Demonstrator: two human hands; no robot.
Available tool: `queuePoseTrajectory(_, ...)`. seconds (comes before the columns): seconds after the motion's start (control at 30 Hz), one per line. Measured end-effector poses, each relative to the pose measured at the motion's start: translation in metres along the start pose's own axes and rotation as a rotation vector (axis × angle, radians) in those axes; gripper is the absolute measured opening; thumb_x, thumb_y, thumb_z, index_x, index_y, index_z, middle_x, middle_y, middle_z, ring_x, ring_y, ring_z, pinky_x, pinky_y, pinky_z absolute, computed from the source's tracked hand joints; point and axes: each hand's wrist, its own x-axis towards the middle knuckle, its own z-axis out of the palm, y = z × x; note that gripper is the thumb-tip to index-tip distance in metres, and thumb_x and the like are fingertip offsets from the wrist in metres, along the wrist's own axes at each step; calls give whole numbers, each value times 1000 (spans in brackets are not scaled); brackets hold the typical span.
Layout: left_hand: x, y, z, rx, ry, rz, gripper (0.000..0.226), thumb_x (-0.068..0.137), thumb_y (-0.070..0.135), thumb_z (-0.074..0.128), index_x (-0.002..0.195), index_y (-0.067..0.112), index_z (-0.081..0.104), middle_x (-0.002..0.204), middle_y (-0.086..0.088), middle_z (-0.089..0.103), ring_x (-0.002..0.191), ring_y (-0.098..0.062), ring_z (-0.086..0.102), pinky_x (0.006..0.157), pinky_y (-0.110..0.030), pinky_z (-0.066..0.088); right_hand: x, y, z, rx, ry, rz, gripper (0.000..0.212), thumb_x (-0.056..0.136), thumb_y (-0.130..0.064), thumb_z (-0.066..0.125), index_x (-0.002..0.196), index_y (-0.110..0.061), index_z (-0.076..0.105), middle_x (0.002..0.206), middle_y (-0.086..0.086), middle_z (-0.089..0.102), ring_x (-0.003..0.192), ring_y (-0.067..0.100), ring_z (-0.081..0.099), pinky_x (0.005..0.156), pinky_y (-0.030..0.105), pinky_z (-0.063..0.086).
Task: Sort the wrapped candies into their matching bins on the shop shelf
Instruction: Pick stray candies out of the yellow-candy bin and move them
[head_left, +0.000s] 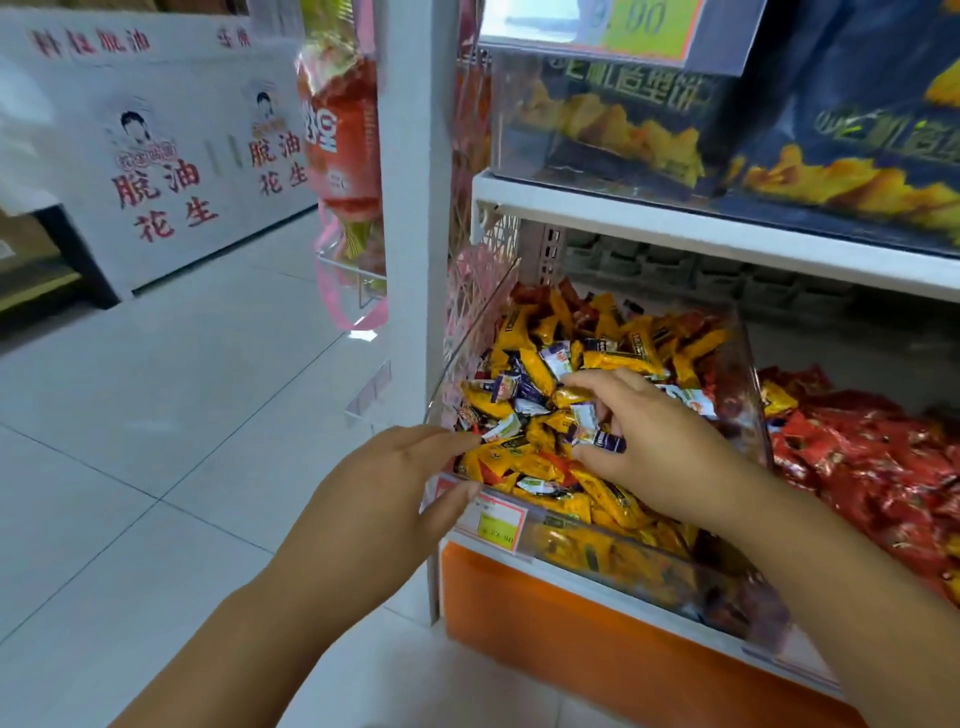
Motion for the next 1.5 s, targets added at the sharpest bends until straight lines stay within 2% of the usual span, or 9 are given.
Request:
queuePoseTrajectory(0.27,45,24,22,-87,109,-30,56,99,22,51,150,26,30,143,4,44,120,-15,49,94,-20,37,33,-16,3,157,49,3,40,93,-26,61,131,-26,46,118,-4,50,83,7,49,66,21,38)
queuePoseTrajectory(0.37,62,26,28,-93,74,-91,64,96,16,56,152,22,25,144,-2,41,122,-20,50,98,-27,39,43,-17,17,60,-87,17,54,96,-27,54,145,-31,31,132,7,47,117,24,49,87,34,46)
queuePoseTrajectory(0.5,76,27,29,-52,-21,-75,67,89,17,66,147,24,33,140,-3,45,113,-22,55,89,-24,40,46,-15,19,24,-90,26,51,95,-27,56,142,-30,35,120,7,48,111,25,49,85,37,46)
queuePoseTrajectory(0.7,76,26,31,-78,-37,-77,53,88,18,69,137,28,52,130,1,56,97,-13,55,76,-16,34,30,-10,12,17,-23,-17,39,96,-28,57,131,-32,42,133,-5,52,124,18,41,91,38,43)
queuePoseTrajectory(0.9,68,27,28,-129,38,-71,36,95,17,60,130,25,61,120,-1,66,102,-16,61,74,-9,32,8,14,-18,166,-53,100,34,96,-29,58,125,-37,45,143,-5,43,111,15,52,79,30,42)
queuePoseTrajectory(1.1,64,26,28,-195,108,-73,33,96,13,58,125,27,64,117,4,67,88,-7,55,74,-8,33,3,20,-28,267,-19,133,26,98,-19,53,116,-36,47,136,-10,37,56,6,56,46,21,40)
queuePoseTrajectory(1.2,66,22,31,-171,58,-26,36,94,16,61,128,28,61,125,5,62,96,-7,53,80,-12,34,9,14,-17,220,-47,78,30,95,-11,53,117,-31,51,136,-9,40,77,13,57,49,20,36)
queuePoseTrajectory(1.37,74,21,39,-85,-61,3,48,91,25,65,137,32,52,140,5,49,121,-14,50,98,-27,41,20,3,7,-51,-57,28,38,93,-29,60,130,-27,49,134,-7,46,124,14,37,94,29,36)
queuePoseTrajectory(1.5,82,21,43,-111,-56,2,46,88,30,69,132,32,58,137,5,52,121,-15,51,98,-30,44,22,2,12,-106,-38,70,38,93,-36,60,128,-28,49,134,-8,49,124,16,35,92,33,38)
